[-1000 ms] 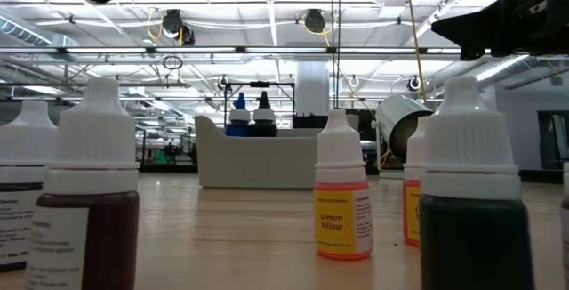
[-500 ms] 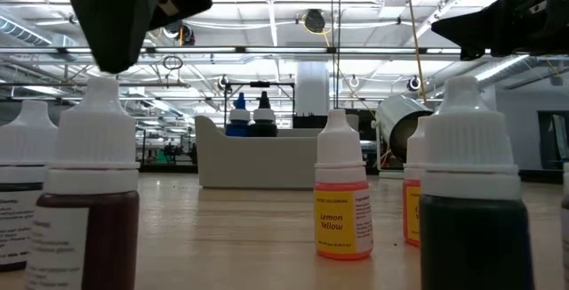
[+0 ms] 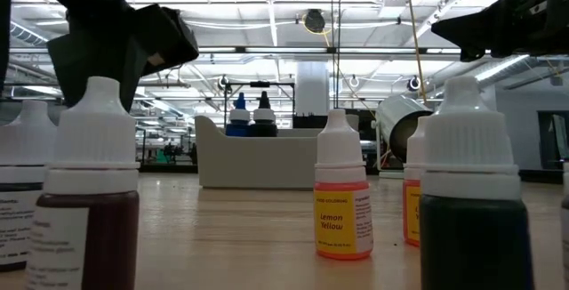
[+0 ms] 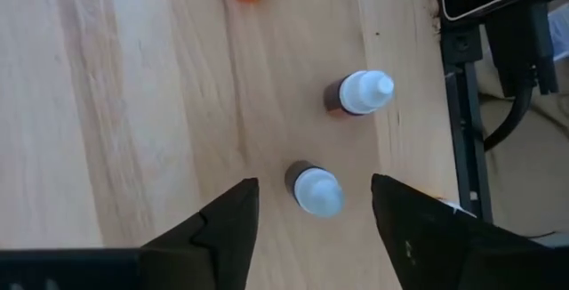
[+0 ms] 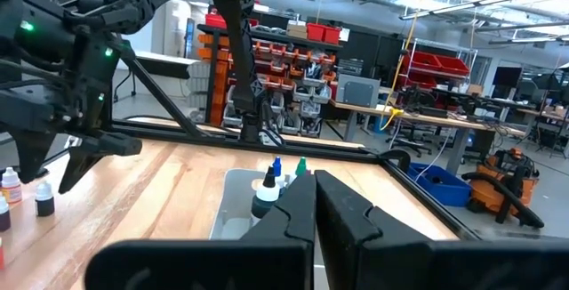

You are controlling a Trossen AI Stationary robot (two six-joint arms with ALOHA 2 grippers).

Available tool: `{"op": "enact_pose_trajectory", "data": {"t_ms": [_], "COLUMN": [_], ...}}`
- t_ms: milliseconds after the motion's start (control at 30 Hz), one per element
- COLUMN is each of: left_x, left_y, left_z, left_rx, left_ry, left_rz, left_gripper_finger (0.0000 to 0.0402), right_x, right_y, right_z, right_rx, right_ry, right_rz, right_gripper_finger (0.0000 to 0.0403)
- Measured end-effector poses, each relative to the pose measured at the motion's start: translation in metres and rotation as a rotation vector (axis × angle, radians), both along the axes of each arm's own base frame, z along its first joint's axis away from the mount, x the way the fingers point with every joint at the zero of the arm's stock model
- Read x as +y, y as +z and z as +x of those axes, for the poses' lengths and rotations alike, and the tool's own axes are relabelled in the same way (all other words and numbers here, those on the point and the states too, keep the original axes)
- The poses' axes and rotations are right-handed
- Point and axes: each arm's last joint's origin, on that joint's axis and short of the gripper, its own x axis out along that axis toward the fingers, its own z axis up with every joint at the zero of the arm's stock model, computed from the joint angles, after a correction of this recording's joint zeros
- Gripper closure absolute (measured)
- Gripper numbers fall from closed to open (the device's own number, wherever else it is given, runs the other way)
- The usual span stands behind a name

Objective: Pick & Place food coloring
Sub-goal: Put the small black food coloring bottle into the gray bin

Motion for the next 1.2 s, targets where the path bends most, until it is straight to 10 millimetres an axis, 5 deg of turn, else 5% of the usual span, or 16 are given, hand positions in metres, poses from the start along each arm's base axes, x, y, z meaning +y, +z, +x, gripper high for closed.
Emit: {"op": "enact_pose_trajectory", "data": {"t_ms": [300, 1067, 1200], "left_x": [0.0, 0.0, 0.001], "left_y": [-0.002, -0.023, -0.024], "left_z": [0.0, 0.004, 0.003], "left_rx": [-0.009, 0.063, 0.07], "left_ry": [-0.002, -0.005, -0.002], "left_rz": [-0.007, -0.018, -0.007], "left_gripper_finger": [0.0214, 0.0216, 0.0245], "right_x": [0.0, 0.0, 0.0], "right_y": [0.0, 0.0, 0.0], "right_z": [0.0, 0.0, 0.0], "right_rx": [0.0, -0.004, -0.004], "right_ry": [0.0, 0.0, 0.0], "right_rz": [0.0, 0.001, 0.002], "right_gripper_finger": [0.0403, 0.0403, 0.0403]}}
